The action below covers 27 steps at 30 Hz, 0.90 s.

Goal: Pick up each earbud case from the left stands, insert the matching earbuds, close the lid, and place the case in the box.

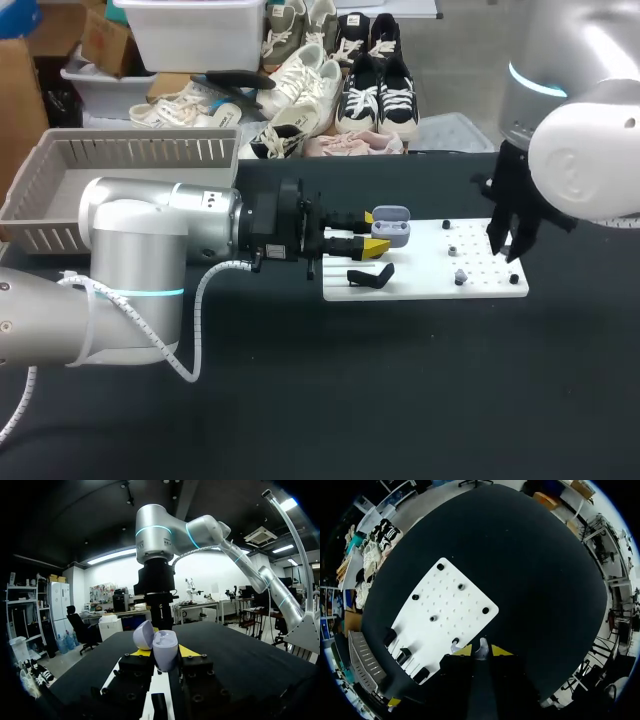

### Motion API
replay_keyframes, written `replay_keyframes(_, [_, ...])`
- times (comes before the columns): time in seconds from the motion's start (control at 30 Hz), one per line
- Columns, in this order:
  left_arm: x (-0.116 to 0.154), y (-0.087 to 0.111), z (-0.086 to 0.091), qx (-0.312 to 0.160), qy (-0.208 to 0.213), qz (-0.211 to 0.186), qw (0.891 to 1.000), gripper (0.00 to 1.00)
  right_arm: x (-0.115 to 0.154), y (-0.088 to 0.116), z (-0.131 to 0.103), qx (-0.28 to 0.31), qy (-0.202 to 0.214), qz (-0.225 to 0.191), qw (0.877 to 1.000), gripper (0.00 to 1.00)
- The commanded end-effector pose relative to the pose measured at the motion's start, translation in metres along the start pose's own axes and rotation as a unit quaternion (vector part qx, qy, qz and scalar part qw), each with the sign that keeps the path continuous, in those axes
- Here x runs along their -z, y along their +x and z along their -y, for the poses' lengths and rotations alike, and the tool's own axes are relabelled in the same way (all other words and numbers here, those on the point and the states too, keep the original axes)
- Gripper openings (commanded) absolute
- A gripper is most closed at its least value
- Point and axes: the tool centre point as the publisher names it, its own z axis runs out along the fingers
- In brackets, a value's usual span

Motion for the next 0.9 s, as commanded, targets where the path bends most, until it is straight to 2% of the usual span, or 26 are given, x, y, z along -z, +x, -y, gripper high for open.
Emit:
replay_keyframes(0.03, [0.0,0.001,-0.001,-0.001,0.0,0.001,1.0,0.0,-0.006,0.0,0.0,-0.002,0.0,-0.004,1.0,0.0])
replay_keyframes(0.2, [0.0,0.001,-0.001,-0.001,0.0,0.001,1.0,0.0,0.027,0.01,-0.012,0.016,-0.022,0.02,0.999,0.0])
replay_keyframes(0.4, [0.0,0.001,-0.001,-0.001,0.0,0.001,1.0,0.0,0.065,0.031,-0.027,0.04,-0.005,0.039,0.998,0.0])
replay_keyframes(0.73, [0.0,0.001,-0.001,-0.001,0.0,0.001,1.0,0.0,0.102,0.073,-0.046,0.07,0.024,0.039,0.996,0.0])
replay_keyframes(0.9, [0.0,0.001,-0.001,-0.001,0.0,0.001,1.0,0.0,0.105,0.092,-0.059,0.096,0.023,0.034,0.994,0.0])
